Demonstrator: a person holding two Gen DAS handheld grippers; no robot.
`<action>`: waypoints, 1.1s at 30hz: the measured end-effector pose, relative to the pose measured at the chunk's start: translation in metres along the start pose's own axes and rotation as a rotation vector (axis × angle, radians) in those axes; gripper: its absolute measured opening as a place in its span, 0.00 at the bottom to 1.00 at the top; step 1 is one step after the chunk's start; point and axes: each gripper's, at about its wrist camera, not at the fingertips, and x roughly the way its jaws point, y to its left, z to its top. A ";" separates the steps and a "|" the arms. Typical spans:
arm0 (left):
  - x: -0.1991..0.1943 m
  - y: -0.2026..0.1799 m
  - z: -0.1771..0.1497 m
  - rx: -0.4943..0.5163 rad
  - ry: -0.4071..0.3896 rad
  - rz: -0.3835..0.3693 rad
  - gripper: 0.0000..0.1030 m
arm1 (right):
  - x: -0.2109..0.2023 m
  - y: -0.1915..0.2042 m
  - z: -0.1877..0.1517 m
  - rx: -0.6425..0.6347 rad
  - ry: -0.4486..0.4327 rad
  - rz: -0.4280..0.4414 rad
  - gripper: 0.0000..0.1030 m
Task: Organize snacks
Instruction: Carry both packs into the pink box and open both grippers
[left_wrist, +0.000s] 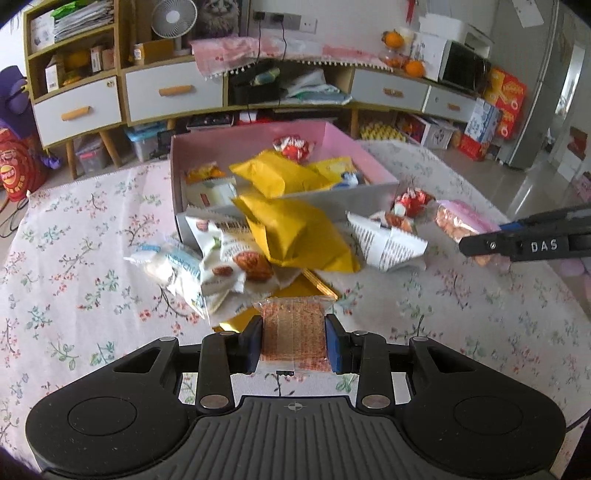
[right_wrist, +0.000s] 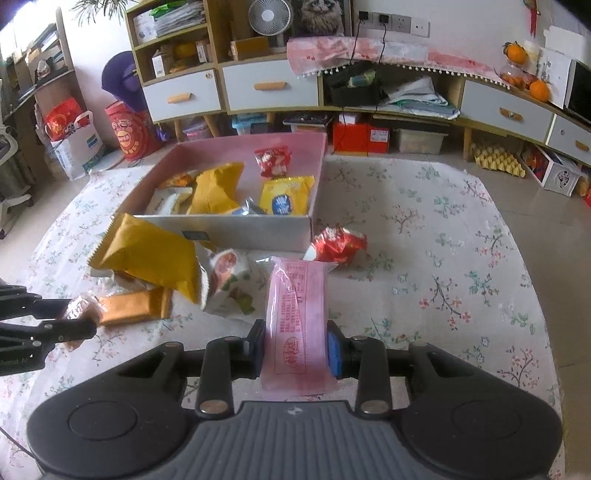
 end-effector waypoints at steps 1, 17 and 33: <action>-0.002 0.000 0.002 -0.002 -0.009 -0.001 0.31 | 0.000 0.001 0.001 0.002 -0.004 0.003 0.16; 0.003 0.023 0.063 -0.126 -0.097 0.089 0.31 | 0.005 0.001 0.051 0.148 -0.074 0.150 0.16; 0.090 0.046 0.127 -0.223 -0.058 0.128 0.31 | 0.071 -0.018 0.085 0.379 -0.056 0.267 0.16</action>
